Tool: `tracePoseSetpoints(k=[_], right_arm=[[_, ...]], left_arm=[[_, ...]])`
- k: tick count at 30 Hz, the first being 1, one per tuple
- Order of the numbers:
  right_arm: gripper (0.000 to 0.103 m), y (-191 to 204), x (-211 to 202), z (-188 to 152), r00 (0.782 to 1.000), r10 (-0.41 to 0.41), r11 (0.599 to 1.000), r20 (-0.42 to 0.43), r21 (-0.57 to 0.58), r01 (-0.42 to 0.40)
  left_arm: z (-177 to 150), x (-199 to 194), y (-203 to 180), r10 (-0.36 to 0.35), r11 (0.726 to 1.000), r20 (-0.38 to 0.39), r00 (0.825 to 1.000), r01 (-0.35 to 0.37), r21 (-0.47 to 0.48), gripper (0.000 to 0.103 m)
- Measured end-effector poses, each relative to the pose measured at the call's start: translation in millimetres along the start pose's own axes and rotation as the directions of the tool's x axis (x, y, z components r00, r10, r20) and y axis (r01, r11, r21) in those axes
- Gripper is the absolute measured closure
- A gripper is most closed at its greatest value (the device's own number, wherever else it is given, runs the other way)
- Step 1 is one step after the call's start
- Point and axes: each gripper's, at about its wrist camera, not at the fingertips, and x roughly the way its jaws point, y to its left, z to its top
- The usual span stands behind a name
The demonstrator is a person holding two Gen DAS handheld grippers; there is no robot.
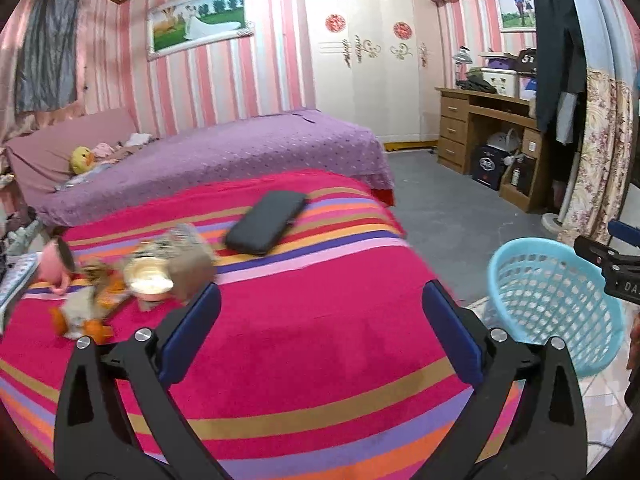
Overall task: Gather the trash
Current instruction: 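Open both tools to drop the bag and paper into the basket, then move back to the bed and grasp the orange lid with the left tool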
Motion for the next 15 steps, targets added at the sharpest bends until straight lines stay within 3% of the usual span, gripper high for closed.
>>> tracePoseSetpoints(k=[11,15], right_arm=[[0.007,115.8,-4.6,-1.4,0.988,0.157,0.984,0.010,-0.083,-0.155],[0.007,151.7,-6.0,-6.8,0.981,0.194,0.974,0.008,-0.119,-0.192]], left_arm=[[-34.6,-27.9,120.0,0.151,0.988,-0.021,0.988,-0.152,-0.039,0.006],[-55.8,-23.5,159.3,0.181,0.978,-0.065,0.981,-0.187,-0.092,0.006]])
